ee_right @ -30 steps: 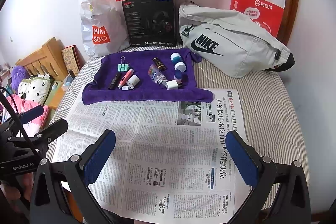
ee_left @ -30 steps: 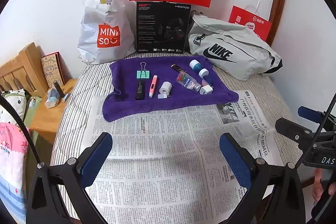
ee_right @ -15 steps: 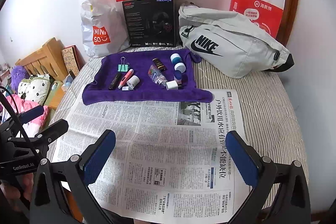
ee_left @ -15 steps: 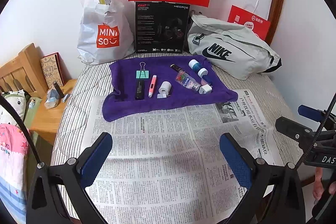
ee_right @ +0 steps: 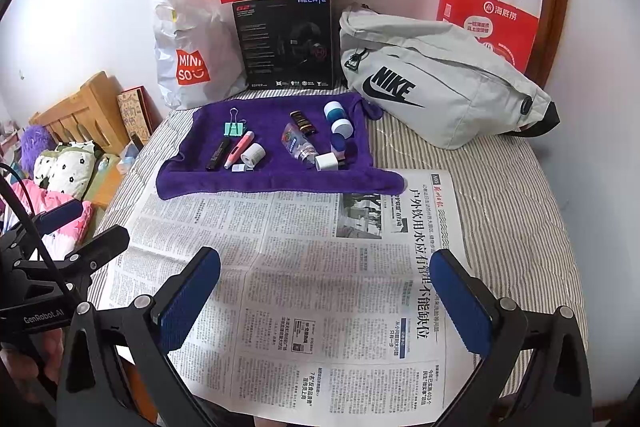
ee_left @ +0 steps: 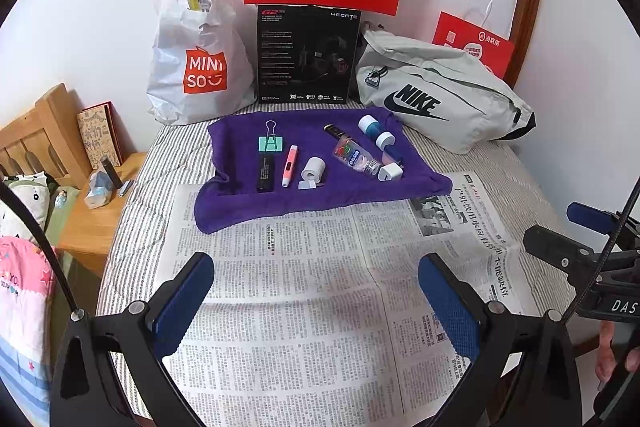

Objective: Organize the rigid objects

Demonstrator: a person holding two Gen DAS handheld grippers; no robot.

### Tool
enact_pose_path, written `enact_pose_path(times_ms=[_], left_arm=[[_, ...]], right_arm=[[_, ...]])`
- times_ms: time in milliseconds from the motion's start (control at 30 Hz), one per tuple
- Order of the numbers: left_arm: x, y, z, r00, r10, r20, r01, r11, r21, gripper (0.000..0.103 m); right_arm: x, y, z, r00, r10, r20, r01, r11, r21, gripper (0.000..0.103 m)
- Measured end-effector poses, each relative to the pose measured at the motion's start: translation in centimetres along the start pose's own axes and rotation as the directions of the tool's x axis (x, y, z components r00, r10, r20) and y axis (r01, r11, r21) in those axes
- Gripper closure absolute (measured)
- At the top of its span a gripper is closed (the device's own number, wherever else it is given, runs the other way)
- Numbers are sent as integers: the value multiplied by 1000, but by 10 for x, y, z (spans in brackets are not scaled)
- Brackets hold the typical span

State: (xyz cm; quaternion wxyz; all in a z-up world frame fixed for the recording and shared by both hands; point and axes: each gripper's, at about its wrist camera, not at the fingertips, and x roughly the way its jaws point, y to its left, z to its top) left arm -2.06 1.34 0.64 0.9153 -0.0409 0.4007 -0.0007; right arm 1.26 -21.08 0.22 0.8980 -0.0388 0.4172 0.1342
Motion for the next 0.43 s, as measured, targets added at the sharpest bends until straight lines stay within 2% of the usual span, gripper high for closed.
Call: enact_pose_path(times_ms=[433], left_arm=[[-1, 1, 2, 1000, -16, 14, 16, 1000, 23, 0]], right_arm=[[3, -6, -1, 1000, -7, -7, 7, 1000, -5, 0]])
